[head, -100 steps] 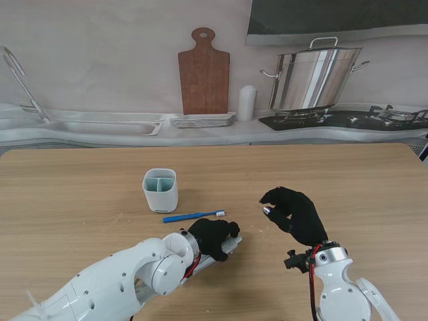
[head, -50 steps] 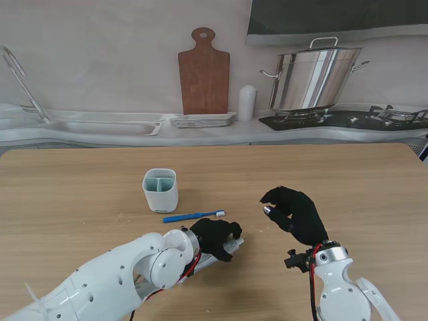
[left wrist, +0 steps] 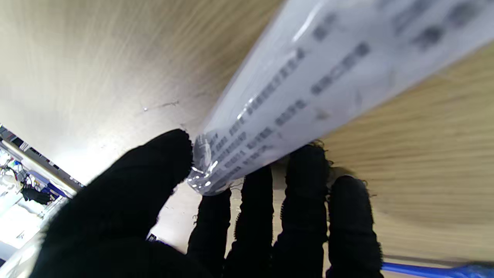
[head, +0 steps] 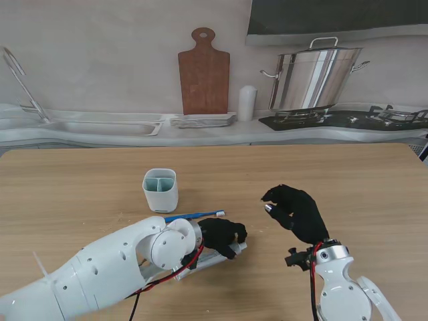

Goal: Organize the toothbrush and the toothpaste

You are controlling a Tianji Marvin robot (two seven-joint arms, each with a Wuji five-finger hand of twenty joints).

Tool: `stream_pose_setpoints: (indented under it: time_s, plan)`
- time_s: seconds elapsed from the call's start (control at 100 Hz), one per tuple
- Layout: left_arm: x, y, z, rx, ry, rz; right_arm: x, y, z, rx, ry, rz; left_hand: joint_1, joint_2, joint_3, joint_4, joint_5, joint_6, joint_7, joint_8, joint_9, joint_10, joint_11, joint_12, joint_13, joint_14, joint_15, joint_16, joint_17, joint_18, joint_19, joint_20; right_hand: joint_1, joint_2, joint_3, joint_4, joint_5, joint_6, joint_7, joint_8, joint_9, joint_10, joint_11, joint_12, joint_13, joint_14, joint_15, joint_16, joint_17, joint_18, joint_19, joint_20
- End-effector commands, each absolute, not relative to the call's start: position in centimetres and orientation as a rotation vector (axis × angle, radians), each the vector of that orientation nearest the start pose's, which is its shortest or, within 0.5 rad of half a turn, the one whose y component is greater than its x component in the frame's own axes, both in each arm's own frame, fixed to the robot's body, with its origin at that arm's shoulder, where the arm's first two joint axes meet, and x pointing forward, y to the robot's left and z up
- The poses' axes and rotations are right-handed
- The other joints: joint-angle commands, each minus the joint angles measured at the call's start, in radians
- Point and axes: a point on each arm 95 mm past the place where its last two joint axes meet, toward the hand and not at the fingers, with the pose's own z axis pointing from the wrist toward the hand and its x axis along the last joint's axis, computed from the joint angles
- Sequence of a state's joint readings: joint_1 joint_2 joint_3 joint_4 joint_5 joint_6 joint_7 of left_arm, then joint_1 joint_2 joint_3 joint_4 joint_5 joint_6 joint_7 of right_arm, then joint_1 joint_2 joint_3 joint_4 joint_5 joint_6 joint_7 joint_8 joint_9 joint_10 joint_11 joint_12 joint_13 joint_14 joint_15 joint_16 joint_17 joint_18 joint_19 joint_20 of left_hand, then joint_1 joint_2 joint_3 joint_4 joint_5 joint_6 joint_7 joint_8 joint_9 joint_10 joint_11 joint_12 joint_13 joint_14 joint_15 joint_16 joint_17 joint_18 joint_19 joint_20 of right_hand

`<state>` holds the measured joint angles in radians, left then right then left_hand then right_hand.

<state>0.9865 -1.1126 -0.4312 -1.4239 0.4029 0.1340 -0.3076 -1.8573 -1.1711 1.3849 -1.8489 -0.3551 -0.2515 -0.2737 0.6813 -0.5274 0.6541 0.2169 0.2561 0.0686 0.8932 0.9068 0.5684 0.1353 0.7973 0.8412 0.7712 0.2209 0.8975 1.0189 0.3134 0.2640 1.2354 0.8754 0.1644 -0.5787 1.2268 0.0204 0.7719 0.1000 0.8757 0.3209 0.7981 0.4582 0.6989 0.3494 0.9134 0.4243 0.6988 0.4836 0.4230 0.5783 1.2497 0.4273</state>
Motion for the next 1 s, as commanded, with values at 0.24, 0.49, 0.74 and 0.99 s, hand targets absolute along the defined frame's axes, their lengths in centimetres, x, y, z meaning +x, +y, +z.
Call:
stream_pose_setpoints:
  time_s: [0.24,0.49,0.74,0.99]
  plan:
    - [39.9,-16.6,-38.5,-1.509,2.245,-1.369,33.3,-0.9,-28.1,-1.950,-0.884,-2.732,0.195,-0.182,0.234,-0.015,0.195,-0.166,0.275,0.168,0.311,-0.015,-0.002,0.228,0.229,-0.096,0.144,0.117,0.276,-0.025,0.302,0.073,0.000,-0.019,0.017,-0.033,0.018,-0.019,0.002,0.000,0.012,-0.031,-0.004,0.001,0.015,0.005,-0.001,0.018,0.000,0.020,0.011,0.015]
    - [40.1,-16.3,-38.5,-1.417,2.189,-1.430,33.2,-1.0,-28.1,-1.946,-0.886,-2.737,0.202,-0.283,0.486,0.226,0.403,-0.243,0.399,0.328,0.405,-0.016,0.230,0.207,0.389,-0.170,0.363,0.151,0.481,-0.027,0.468,0.037,0.001,-0.018,0.017,-0.032,0.019,-0.021,0.002,0.000,0.015,-0.032,-0.003,0.001,0.016,0.005,-0.001,0.018,0.000,0.020,0.011,0.015]
    - [40.1,-15.5,-37.0,-1.403,2.056,-1.542,33.3,-1.0,-28.1,-1.950,-0.887,-2.735,0.222,-0.327,0.555,0.250,0.459,-0.235,0.424,0.371,0.417,0.004,0.309,0.169,0.439,-0.192,0.436,0.121,0.560,-0.031,0.518,0.008,0.002,-0.017,0.016,-0.033,0.024,-0.020,0.003,0.000,0.019,-0.029,-0.004,0.001,0.018,0.005,-0.001,0.018,0.003,0.019,0.011,0.015]
    - [39.0,-14.8,-33.9,-1.378,1.888,-1.647,33.4,-0.9,-28.1,-1.950,-0.895,-2.731,0.225,-0.327,0.560,0.239,0.462,-0.230,0.424,0.377,0.412,0.007,0.318,0.158,0.445,-0.196,0.438,0.110,0.575,-0.029,0.518,0.003,0.001,-0.019,0.016,-0.032,0.025,-0.021,0.002,0.000,0.022,-0.031,-0.004,0.000,0.019,0.004,-0.001,0.019,0.003,0.019,0.011,0.015]
